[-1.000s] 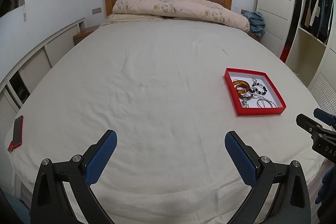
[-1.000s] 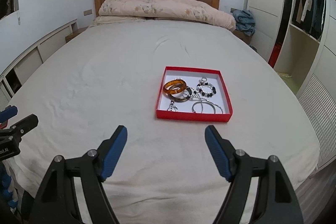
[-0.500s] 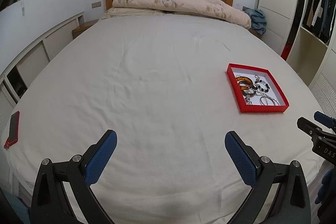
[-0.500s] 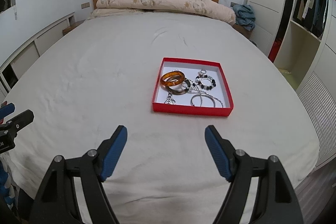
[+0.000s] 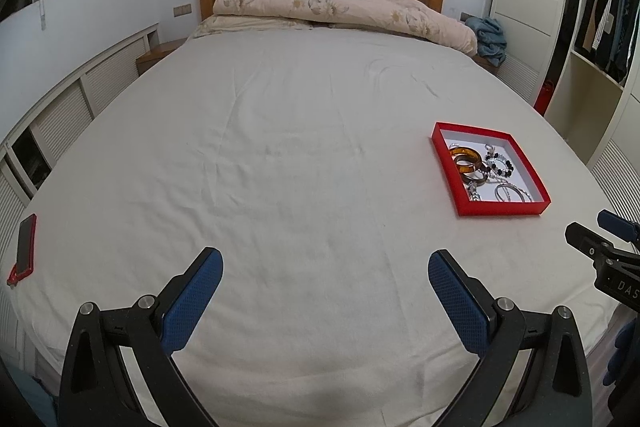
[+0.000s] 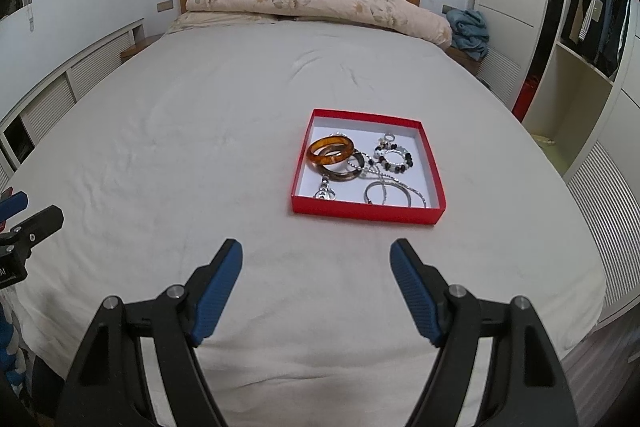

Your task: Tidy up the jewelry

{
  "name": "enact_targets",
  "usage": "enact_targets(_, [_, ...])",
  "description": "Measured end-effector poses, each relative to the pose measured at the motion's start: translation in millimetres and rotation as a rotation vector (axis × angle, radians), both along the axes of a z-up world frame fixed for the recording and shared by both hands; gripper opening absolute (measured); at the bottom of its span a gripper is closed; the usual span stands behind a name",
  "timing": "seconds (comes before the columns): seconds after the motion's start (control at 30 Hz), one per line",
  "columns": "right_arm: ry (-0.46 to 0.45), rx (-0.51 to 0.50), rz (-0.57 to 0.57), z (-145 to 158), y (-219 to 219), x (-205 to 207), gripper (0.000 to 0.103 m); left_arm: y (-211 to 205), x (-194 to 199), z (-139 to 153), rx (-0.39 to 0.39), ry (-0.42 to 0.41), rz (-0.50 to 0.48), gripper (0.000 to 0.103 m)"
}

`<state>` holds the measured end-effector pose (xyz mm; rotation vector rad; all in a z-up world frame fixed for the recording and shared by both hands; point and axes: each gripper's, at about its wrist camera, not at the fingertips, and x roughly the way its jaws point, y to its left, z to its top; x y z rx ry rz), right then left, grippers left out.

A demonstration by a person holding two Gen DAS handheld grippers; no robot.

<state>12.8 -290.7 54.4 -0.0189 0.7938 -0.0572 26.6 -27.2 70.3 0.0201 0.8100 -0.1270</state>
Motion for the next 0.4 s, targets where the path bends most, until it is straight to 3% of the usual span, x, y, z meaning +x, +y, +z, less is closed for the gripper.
enact_targets(0.4, [0.000, 0.000, -0.003, 0.7, -2.9, -0.5, 0.075, 0.9, 0.4, 2.5, 0.004, -0.003, 0.002, 0.101])
